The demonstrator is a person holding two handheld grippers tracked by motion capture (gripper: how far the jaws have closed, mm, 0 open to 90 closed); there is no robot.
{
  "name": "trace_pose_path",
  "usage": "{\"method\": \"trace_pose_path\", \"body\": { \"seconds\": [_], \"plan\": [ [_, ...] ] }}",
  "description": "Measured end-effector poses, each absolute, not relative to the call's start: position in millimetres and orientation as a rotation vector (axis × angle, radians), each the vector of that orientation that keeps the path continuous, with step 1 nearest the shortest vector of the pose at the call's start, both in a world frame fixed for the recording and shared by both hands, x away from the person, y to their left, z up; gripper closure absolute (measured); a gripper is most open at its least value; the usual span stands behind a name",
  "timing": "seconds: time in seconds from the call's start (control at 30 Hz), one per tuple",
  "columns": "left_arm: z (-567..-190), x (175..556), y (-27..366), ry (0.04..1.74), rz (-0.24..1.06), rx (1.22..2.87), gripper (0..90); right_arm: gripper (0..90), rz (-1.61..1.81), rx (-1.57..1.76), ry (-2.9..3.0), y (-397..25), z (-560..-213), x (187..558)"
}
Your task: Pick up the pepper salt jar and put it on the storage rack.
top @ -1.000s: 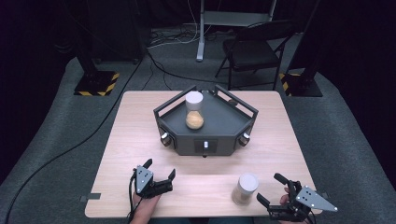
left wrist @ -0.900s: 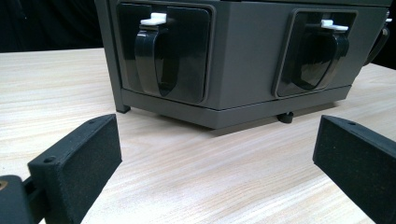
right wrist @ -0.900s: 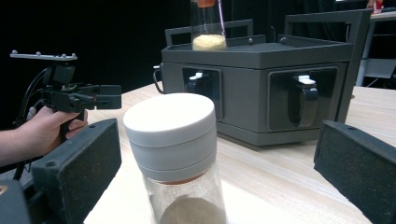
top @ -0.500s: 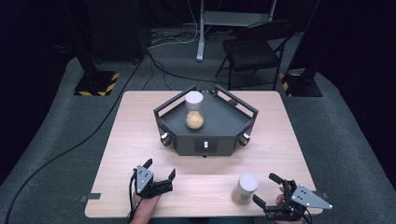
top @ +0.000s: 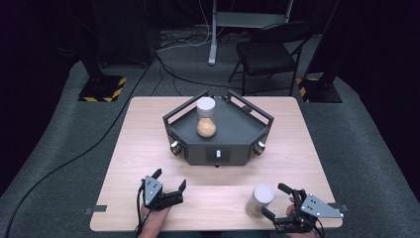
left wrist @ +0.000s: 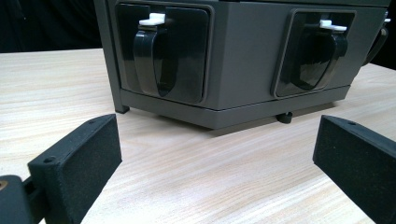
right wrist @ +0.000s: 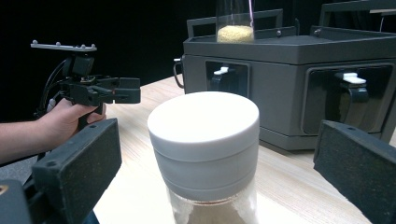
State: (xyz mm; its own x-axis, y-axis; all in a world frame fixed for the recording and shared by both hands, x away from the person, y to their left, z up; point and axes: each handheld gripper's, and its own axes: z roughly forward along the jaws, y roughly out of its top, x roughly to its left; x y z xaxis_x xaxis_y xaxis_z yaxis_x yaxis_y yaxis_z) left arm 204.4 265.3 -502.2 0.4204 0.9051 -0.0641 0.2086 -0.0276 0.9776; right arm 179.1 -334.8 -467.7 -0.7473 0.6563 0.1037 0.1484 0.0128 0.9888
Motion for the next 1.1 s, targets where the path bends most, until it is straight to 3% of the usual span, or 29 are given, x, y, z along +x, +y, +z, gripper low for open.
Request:
{"method": "trace_pose_path", "body": {
  "seconds": [0.67,1.1],
  "plan": [
    [-502,205,266,1.026,0.754,1.523,0.6,0.3,1.786,0.815,1.936,-321,-467,190],
    [-502,205,266,1.023,0.753,1.523,0.6,5.2,1.794,0.808,1.980,-312,-465,199]
  ]
}}
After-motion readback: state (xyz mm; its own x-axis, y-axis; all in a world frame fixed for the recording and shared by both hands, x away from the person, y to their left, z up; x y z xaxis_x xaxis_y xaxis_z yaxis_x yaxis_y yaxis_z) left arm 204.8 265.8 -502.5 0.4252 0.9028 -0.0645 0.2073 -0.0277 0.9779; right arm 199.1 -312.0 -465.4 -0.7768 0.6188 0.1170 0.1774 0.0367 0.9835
